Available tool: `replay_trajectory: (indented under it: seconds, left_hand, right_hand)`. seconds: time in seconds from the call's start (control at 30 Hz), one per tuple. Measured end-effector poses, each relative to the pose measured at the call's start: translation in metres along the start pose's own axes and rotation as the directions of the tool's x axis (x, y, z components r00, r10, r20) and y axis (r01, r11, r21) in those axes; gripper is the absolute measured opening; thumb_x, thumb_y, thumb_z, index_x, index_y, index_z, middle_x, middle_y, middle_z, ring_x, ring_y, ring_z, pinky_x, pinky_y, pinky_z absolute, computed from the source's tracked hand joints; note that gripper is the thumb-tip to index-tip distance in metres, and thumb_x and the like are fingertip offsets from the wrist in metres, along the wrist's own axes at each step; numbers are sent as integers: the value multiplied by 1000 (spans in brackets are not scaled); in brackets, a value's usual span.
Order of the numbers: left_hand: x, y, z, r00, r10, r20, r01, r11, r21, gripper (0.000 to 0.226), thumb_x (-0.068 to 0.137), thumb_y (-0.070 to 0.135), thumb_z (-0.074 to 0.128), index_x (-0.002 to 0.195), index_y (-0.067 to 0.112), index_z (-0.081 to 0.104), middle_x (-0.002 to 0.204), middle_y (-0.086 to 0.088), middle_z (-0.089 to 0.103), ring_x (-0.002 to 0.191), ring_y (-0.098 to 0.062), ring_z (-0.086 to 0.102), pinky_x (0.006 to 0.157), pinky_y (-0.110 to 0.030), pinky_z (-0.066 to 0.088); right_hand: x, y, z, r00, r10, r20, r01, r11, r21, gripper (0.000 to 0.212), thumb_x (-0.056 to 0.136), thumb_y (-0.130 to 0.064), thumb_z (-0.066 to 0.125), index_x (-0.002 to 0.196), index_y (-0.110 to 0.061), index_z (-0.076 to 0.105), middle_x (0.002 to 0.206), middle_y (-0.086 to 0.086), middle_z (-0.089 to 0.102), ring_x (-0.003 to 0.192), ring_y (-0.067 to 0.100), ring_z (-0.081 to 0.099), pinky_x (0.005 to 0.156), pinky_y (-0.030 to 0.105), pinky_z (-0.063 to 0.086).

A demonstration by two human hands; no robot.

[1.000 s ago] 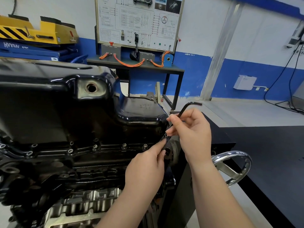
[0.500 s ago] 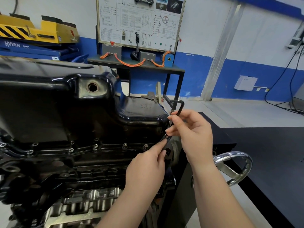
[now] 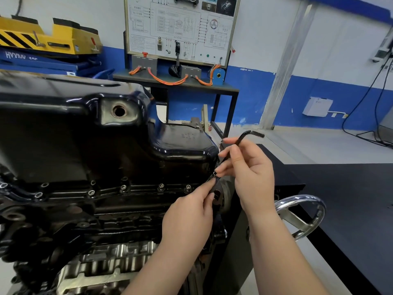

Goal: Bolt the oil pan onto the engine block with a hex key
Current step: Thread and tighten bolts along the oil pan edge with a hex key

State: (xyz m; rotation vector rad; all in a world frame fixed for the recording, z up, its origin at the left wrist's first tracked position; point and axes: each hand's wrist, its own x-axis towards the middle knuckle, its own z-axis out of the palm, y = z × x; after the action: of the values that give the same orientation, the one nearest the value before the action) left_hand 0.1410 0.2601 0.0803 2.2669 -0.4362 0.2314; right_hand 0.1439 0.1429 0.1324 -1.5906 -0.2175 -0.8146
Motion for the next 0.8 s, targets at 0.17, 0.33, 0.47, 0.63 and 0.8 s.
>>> replay_trajectory:
  seconds: [0.17, 0.33, 0.47, 0.63, 0.8]
  left_hand:
    - [0, 0, 0, 1000, -11, 5, 11, 1000, -9, 38, 94, 45, 39, 130, 58, 34, 73, 11, 65, 68, -7, 60, 61, -33, 53]
    - [-1, -1, 1, 1000, -2, -2, 2, 1000, -9, 38, 94, 45, 39, 129, 59, 33, 66, 11, 61, 63, -7, 59, 58, -32, 53]
    - [0, -1, 1, 1000, -2, -8, 2, 1000, -6, 39, 94, 45, 39, 130, 59, 33, 76, 14, 66, 70, -4, 60, 61, -31, 53]
    - [-1, -1, 2, 1000, 2, -15, -2, 1000, -8, 38, 94, 46, 39, 130, 58, 33, 70, 12, 64, 61, -6, 58, 55, -29, 52]
    - [-1, 0, 1, 1000, 0, -9, 0, 1000, 1, 39, 94, 45, 39, 131, 58, 32, 81, 12, 67, 71, -8, 61, 62, -34, 54]
  right_hand:
    - [2, -2, 0, 998, 24, -66, -24, 1000, -3, 9, 84, -20, 66, 78, -27, 69, 66, -2, 69, 53, 12, 64, 56, 21, 52]
    - [2, -2, 0, 995, 38, -96, -35, 999, 36, 21, 77, -22, 72, 65, -31, 57, 66, 4, 69, 47, 14, 62, 50, 21, 49]
    - [-1, 0, -1, 999, 35, -36, -32, 998, 62, 4, 88, -20, 59, 92, -21, 61, 77, 4, 70, 59, 17, 67, 58, 24, 54]
    - [0, -1, 1, 1000, 15, 15, -15, 1000, -13, 26, 95, -4, 49, 100, -23, 67, 83, -3, 71, 67, 15, 69, 61, 22, 55]
    - [0, -2, 1, 998, 53, -27, -52, 999, 8, 9, 85, -13, 66, 81, -20, 63, 84, 3, 73, 61, 17, 69, 56, 24, 54]
